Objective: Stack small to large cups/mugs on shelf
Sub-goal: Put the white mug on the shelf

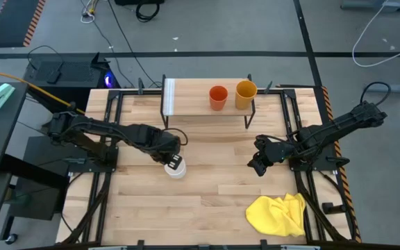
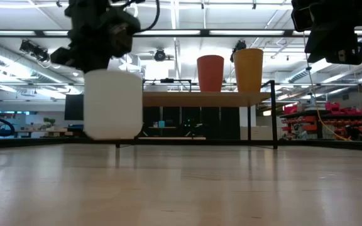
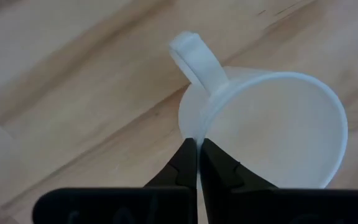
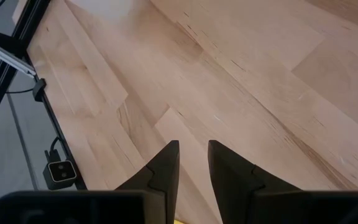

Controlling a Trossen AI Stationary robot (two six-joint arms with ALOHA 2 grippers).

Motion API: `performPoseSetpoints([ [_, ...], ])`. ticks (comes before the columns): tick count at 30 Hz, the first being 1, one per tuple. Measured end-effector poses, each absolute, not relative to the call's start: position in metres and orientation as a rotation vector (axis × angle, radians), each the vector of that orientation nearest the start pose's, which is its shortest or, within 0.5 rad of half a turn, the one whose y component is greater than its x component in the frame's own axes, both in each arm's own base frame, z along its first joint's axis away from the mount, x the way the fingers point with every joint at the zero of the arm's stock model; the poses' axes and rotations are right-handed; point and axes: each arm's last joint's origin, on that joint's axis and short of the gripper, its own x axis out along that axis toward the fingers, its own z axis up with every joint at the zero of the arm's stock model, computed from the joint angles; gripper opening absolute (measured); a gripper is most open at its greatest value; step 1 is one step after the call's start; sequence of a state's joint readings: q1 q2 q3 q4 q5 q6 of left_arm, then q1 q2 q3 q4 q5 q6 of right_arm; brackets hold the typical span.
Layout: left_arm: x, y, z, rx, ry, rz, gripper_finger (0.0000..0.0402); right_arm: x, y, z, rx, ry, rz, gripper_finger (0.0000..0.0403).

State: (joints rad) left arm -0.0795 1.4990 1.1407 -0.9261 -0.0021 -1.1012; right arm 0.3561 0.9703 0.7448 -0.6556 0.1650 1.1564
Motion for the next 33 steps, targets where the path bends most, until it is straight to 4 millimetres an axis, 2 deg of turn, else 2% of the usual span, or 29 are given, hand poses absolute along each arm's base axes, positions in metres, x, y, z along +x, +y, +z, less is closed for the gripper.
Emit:
performPoseSetpoints([
  [5,0.282,-0.013,0.284,-0.833,1.154,0.623,0.0010,0.174,0.060,0.251,0.854,0.837,-0.326,0.0093],
  [10,0.278,0.009,0.330,-0.768,1.125,0.632,0.0010,0.174,0.060,0.251,0.848,0.838,-0.324,0.0093],
  [15,0.267,0.045,0.373,-0.746,1.048,0.663,0.0010,0.174,0.060,0.251,0.847,0.838,-0.323,0.0093],
  [19,0.257,0.081,0.397,-0.750,0.984,0.723,0.0010,0.174,0.060,0.251,0.848,0.838,-0.323,0.0093],
  [24,0.262,0.120,0.412,-0.728,0.979,0.777,0.0010,0.174,0.060,0.251,0.848,0.838,-0.323,0.0093],
  [30,0.297,0.154,0.410,-0.666,1.079,0.737,0.0010,0.174,0.060,0.251,0.857,0.838,-0.326,0.0093],
  [33,0.312,0.170,0.409,-0.682,1.053,0.669,0.0010,0.174,0.060,0.251,0.861,0.844,-0.320,0.0093],
])
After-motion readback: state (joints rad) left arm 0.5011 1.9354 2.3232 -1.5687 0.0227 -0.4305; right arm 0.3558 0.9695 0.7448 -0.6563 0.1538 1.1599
